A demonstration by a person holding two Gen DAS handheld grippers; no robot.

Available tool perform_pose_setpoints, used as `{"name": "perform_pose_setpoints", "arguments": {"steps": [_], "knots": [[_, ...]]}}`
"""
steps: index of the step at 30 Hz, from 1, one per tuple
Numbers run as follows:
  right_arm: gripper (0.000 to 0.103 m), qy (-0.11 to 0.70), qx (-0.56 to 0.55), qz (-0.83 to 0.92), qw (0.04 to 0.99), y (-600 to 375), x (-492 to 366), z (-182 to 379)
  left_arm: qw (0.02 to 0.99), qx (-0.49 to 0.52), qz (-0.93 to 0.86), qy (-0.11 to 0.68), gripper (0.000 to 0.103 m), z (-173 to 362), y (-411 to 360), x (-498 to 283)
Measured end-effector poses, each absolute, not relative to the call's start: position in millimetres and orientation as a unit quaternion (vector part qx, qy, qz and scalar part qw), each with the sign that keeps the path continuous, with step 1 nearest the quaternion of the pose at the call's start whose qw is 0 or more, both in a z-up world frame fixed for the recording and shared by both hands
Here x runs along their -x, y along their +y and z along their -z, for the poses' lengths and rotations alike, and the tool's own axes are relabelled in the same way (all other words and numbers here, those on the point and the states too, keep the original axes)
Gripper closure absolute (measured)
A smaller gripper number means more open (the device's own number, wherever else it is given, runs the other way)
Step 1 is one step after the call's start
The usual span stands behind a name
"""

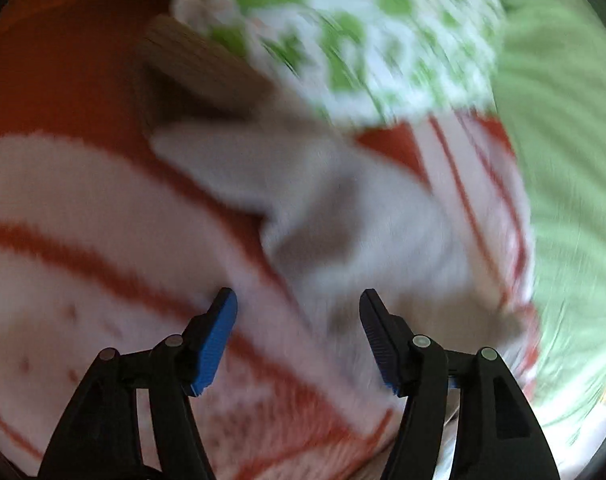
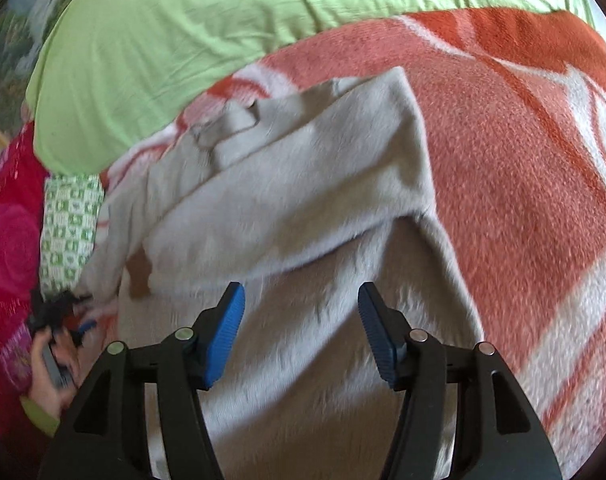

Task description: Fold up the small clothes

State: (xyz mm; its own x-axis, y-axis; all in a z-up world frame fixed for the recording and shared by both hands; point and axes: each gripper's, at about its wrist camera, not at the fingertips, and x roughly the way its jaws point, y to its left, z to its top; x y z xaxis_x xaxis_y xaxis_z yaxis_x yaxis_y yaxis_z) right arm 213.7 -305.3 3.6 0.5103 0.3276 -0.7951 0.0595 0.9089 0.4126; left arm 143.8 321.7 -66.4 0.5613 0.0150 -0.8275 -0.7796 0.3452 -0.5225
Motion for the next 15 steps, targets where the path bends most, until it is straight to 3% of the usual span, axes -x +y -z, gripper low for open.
{"name": "perform_pose_setpoints", "arguments": {"steps": [2,3,4,5,11,15], "knots": [[0.043,0.500,-0.191,-0.078,0.841,-301.0,-212.7,0.1,0.726,0.509,-0.288,0.362,0.040,64.1,334.6,-143.7],[0.043,0.502,-0.189,-0.076,0.840,-299.9,-211.8,0.7,0.731,0.501,-0.300,0.354,0.055,61.4,339.1,-146.6],[0.043,0.504,-0.187,-0.073,0.840,-299.4,-210.9,0.6,0.736,0.493,-0.301,0.354,0.089,60.7,340.6,-150.6],[0.043,0.504,-0.185,-0.069,0.841,-299.1,-210.0,0.1,0.739,0.485,-0.298,0.361,0.097,60.3,343.4,-152.9],[0.043,0.492,-0.184,-0.050,0.850,-306.5,-208.3,-6.6,0.812,0.382,-0.276,0.345,0.100,7.7,292.4,-162.2],[0.043,0.487,-0.208,-0.028,0.847,-321.1,-209.4,-7.4,0.874,0.302,-0.173,0.338,0.100,-39.7,207.1,-186.4]]}}
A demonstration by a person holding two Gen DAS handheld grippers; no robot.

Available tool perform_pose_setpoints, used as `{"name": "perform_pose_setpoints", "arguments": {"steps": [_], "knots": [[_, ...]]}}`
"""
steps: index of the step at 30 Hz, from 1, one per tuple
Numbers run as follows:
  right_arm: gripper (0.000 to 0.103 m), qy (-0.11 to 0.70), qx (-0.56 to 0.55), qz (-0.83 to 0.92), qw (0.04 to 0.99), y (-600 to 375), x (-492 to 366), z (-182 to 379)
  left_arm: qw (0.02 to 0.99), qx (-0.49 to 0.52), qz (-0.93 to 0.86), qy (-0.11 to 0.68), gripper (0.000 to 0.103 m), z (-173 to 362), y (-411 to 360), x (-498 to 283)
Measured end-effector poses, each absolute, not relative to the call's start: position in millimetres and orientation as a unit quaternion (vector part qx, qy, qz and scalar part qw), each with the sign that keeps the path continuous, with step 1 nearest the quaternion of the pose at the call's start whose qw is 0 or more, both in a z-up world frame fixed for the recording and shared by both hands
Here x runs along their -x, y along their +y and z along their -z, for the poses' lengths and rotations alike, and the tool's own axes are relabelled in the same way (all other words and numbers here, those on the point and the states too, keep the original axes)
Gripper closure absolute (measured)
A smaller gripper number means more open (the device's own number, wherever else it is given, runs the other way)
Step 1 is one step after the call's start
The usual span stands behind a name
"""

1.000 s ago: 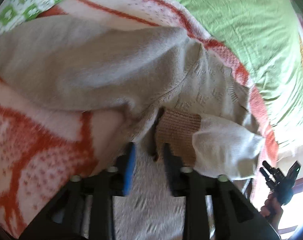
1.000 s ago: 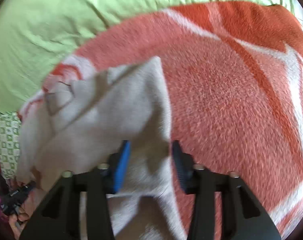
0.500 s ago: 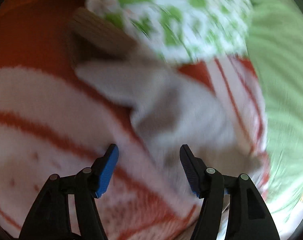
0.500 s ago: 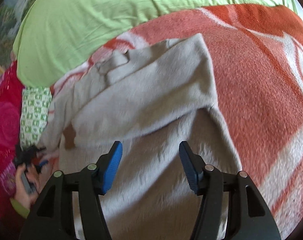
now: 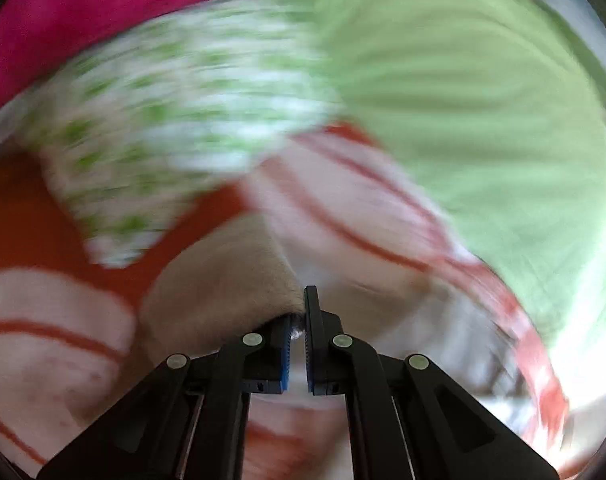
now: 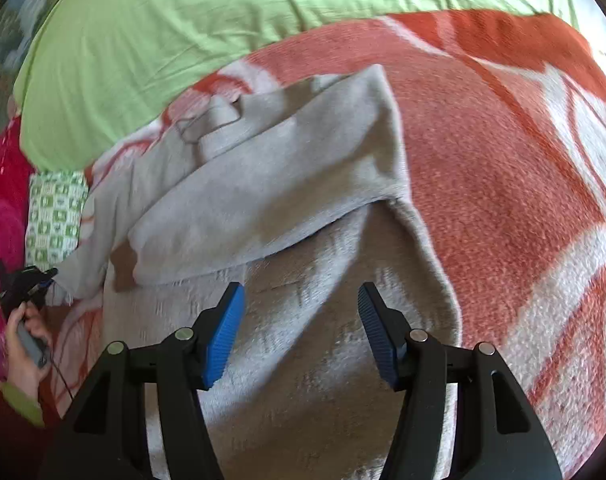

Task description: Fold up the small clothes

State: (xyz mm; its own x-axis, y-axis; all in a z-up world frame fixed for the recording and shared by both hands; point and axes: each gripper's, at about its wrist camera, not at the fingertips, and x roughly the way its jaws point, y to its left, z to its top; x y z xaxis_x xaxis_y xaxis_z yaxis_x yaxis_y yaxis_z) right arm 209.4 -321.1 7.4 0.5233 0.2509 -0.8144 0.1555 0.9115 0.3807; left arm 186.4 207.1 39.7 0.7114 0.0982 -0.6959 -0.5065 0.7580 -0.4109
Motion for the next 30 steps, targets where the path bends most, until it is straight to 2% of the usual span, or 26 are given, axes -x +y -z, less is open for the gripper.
{"name": "perform_pose_setpoints", "arguments": {"steps": [4,7,8,10,12,13,16,18,22,27,30], "knots": [[0.043,0.478,-0.222,-0.011,0.850,-334.8,-208.4,-11.4,0.917,0.200,-0.032,0.345,0.100,-63.9,81.8,-214.7],[0.043,0.468,-0.224,0.011,0.855,-345.1,-205.3,-15.3,0.918,0.125,0.061,0.371,0.097,-49.4,-8.2,-235.2],[0.043,0.468,-0.228,0.014,0.853,-349.4,-204.7,-15.3,0.911,0.108,0.086,0.390,0.095,-35.1,-35.6,-243.4],[0.043,0.473,-0.237,0.017,0.848,-355.4,-204.0,-13.6,0.895,0.074,0.109,0.426,0.082,-9.3,-73.0,-255.8],[0.043,0.476,-0.244,0.023,0.845,-361.0,-202.0,-12.8,0.882,0.029,0.110,0.457,0.081,15.2,-101.0,-269.2],[0.043,0.476,-0.244,0.026,0.845,-362.3,-201.0,-13.7,0.878,0.010,0.109,0.466,0.075,22.4,-109.3,-269.4],[0.043,0.471,-0.238,0.027,0.849,-363.9,-200.4,-17.9,0.876,0.011,0.140,0.461,0.054,18.2,-109.0,-256.9],[0.043,0.472,-0.231,0.020,0.851,-360.8,-204.6,-18.3,0.882,0.010,0.147,0.448,0.051,9.4,-99.4,-243.6],[0.043,0.476,-0.224,-0.014,0.851,-340.2,-219.9,-16.7,0.894,0.007,0.097,0.437,0.048,0.1,-45.6,-209.2],[0.043,0.473,-0.166,-0.107,0.859,-278.3,-246.7,-19.8,0.884,0.033,0.015,0.467,0.048,12.3,37.3,-190.3],[0.035,0.478,-0.106,-0.166,0.856,-233.5,-259.7,-14.5,0.878,0.047,-0.027,0.476,0.048,24.0,70.8,-196.7]]}}
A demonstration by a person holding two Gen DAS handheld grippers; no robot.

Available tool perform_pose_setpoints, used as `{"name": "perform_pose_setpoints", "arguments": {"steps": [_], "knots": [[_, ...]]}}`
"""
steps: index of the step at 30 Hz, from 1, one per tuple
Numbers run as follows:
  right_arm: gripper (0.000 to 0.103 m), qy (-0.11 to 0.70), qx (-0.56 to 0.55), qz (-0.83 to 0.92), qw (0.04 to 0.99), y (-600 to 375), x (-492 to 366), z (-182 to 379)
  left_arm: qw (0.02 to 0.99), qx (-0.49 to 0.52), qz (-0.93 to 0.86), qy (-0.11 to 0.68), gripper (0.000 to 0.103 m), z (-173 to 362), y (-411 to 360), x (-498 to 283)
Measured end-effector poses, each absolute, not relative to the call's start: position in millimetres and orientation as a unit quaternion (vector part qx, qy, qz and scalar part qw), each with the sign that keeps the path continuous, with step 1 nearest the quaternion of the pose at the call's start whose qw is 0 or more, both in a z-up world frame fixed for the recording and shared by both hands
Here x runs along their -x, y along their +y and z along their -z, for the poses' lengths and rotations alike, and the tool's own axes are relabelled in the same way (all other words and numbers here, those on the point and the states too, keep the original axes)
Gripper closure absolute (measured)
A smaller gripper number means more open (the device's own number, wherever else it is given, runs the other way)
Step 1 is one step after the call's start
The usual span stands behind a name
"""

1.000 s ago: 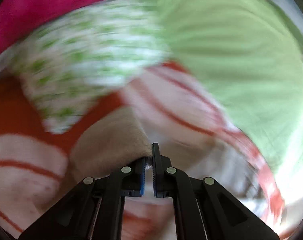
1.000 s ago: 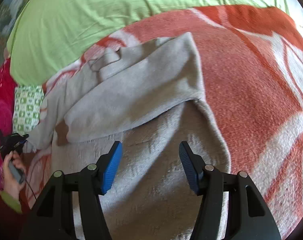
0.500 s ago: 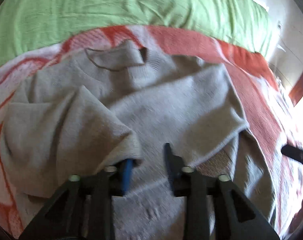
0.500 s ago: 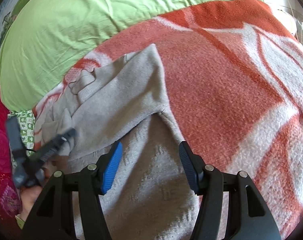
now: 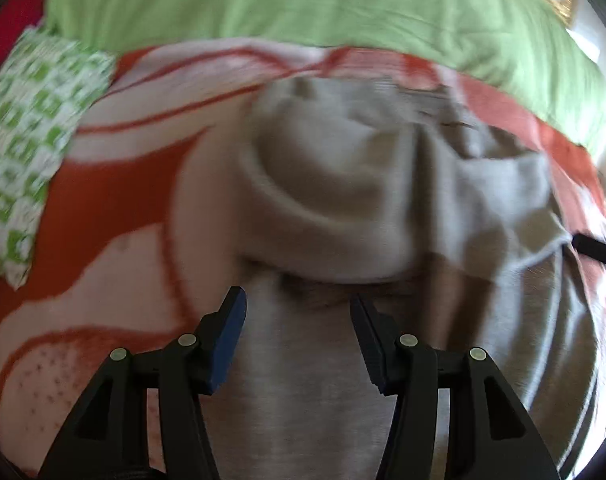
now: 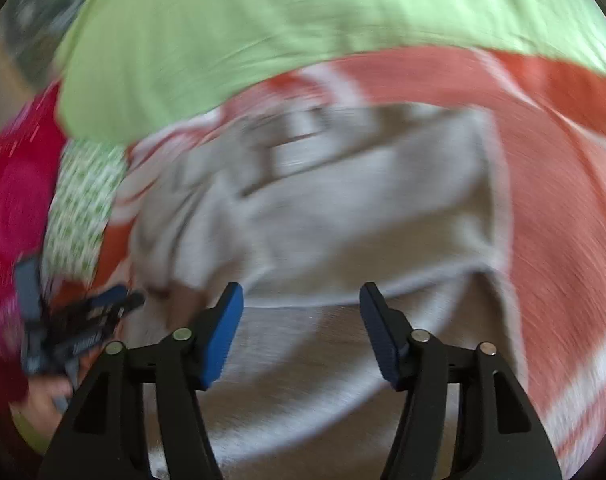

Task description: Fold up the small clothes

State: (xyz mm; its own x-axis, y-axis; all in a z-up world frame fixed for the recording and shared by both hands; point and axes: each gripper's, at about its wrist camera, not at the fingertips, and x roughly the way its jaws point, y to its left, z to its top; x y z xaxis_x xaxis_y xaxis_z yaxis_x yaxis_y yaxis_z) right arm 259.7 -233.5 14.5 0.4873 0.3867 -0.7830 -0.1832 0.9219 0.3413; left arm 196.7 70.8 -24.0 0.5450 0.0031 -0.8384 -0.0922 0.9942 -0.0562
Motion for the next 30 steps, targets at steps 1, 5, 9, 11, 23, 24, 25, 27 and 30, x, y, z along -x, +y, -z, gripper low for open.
{"name": "perform_pose_setpoints", "arguments": {"steps": [1,5,9,11,23,24,25,27,30], "knots": [[0.035,0.485,-0.093,-0.174,0.852,-223.4,-262.6,-11.8,0.875,0.046,-0.042,0.481,0.048,27.6,80.1,-201.4],[0.035,0.471,0.008,-0.224,0.853,-176.1,-257.1,-7.2,0.873,0.034,-0.062,0.482,0.048,37.4,83.4,-218.8],[0.034,0.409,0.173,-0.296,0.845,-129.3,-232.0,0.5,0.872,0.026,-0.060,0.486,0.048,43.6,81.2,-231.6],[0.030,0.373,0.264,-0.317,0.831,-107.2,-218.7,10.8,0.871,0.015,-0.057,0.488,0.048,46.8,77.5,-236.6],[0.100,0.412,0.065,-0.315,0.853,-139.2,-280.3,-15.1,0.861,0.038,-0.073,0.501,0.048,53.5,86.4,-252.2],[0.100,0.409,-0.003,-0.295,0.863,-164.4,-290.0,-29.8,0.861,0.038,-0.075,0.501,0.048,53.3,86.1,-252.9],[0.100,0.401,-0.081,-0.267,0.872,-195.7,-298.1,-43.0,0.861,0.038,-0.079,0.500,0.047,52.8,86.5,-254.1],[0.100,0.369,-0.249,-0.170,0.879,-281.3,-306.3,-58.5,0.859,0.040,-0.095,0.501,0.046,53.3,87.5,-258.2],[0.100,0.361,-0.347,-0.035,0.865,-372.2,-304.4,-44.5,0.855,0.051,-0.111,0.504,0.046,54.9,88.7,-261.2]]}}
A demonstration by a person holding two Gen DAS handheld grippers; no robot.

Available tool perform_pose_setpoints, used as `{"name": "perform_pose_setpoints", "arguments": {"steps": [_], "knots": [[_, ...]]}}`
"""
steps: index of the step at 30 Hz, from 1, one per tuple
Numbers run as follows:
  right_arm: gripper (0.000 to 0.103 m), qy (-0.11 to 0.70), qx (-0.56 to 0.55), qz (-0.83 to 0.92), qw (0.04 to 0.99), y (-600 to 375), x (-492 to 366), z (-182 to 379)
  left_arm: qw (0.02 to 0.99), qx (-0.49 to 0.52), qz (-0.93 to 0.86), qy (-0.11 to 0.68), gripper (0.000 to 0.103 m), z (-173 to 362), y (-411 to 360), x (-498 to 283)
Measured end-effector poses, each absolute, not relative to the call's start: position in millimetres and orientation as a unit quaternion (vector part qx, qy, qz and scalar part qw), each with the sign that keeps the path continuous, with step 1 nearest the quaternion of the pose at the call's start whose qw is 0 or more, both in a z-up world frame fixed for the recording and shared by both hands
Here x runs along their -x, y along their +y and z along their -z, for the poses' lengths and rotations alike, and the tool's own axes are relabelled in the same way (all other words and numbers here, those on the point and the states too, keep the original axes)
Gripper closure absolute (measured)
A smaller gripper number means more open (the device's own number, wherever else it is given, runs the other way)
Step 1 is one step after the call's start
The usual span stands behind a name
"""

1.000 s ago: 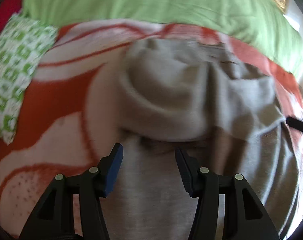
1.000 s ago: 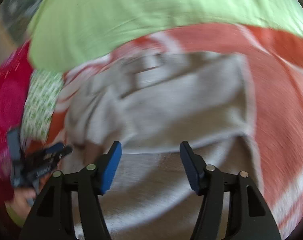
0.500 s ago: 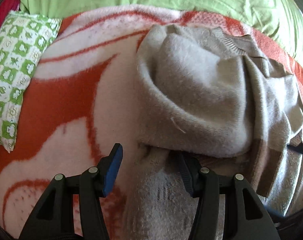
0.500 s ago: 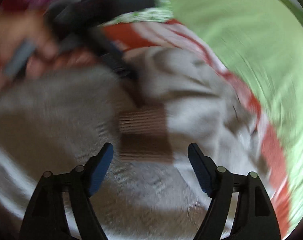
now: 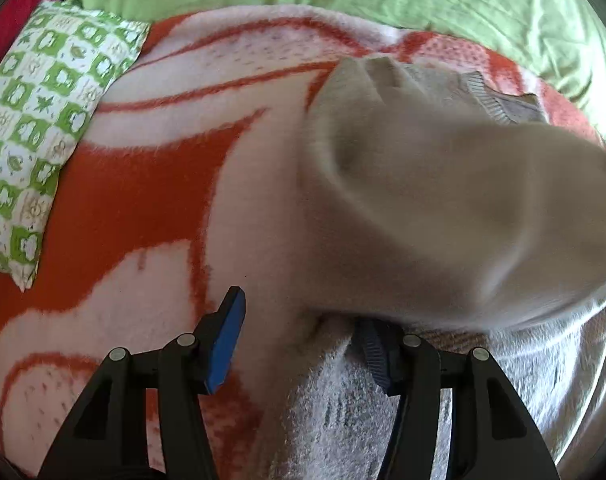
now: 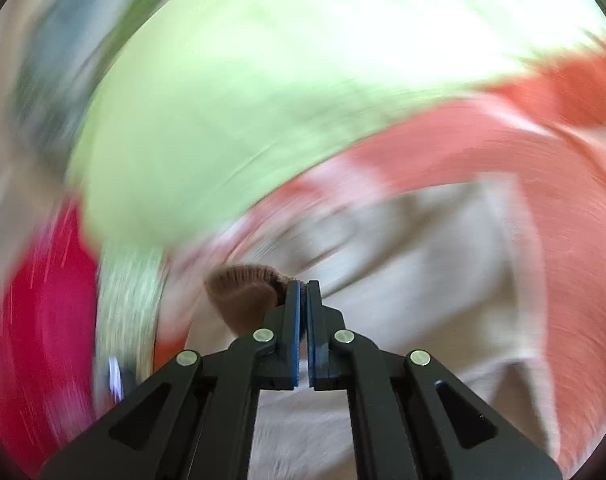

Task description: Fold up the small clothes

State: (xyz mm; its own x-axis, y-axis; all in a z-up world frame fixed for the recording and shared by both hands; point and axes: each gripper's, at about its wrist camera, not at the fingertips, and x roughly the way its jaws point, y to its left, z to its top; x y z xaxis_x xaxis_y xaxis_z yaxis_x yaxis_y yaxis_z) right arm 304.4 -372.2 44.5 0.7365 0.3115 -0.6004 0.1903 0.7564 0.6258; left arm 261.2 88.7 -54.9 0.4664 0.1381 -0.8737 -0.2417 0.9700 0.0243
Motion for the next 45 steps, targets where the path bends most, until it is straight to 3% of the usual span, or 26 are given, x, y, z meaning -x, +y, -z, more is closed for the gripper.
{"name": "perform_pose_setpoints", "arguments": {"steps": [8,13,20,23,29,33,39,45], "knots": [[0.100,0.394,-0.366,-0.005,0.843,-406.6,-296.8,-19.4,0.852,0.094,-0.141,0.495,0.042,53.3,96.9,-265.5],[0.100,0.401,-0.343,-0.060,0.847,-379.8,-290.6,-26.1,0.861,-0.015,-0.140,0.489,0.044,47.2,69.5,-272.5],[0.100,0.338,-0.330,-0.159,0.867,-353.2,-290.3,-68.0,0.830,0.210,-0.160,0.490,0.044,58.6,143.1,-265.8],[0.100,0.377,-0.308,-0.114,0.866,-362.8,-294.4,-41.5,0.822,0.261,-0.159,0.480,0.044,61.5,155.8,-260.6],[0.100,0.455,-0.291,-0.054,0.840,-382.8,-288.7,33.6,0.826,0.236,-0.155,0.488,0.043,60.8,145.9,-259.3],[0.100,0.495,-0.247,-0.045,0.832,-375.2,-278.9,55.5,0.829,0.218,-0.148,0.493,0.042,60.9,141.3,-258.2],[0.099,0.499,-0.178,0.000,0.848,-369.6,-268.1,23.2,0.828,0.202,-0.134,0.505,0.043,50.6,146.6,-236.5],[0.098,0.468,-0.151,-0.088,0.867,-338.1,-289.2,-10.8,0.835,0.222,-0.124,0.489,0.041,29.9,166.5,-208.0]]}}
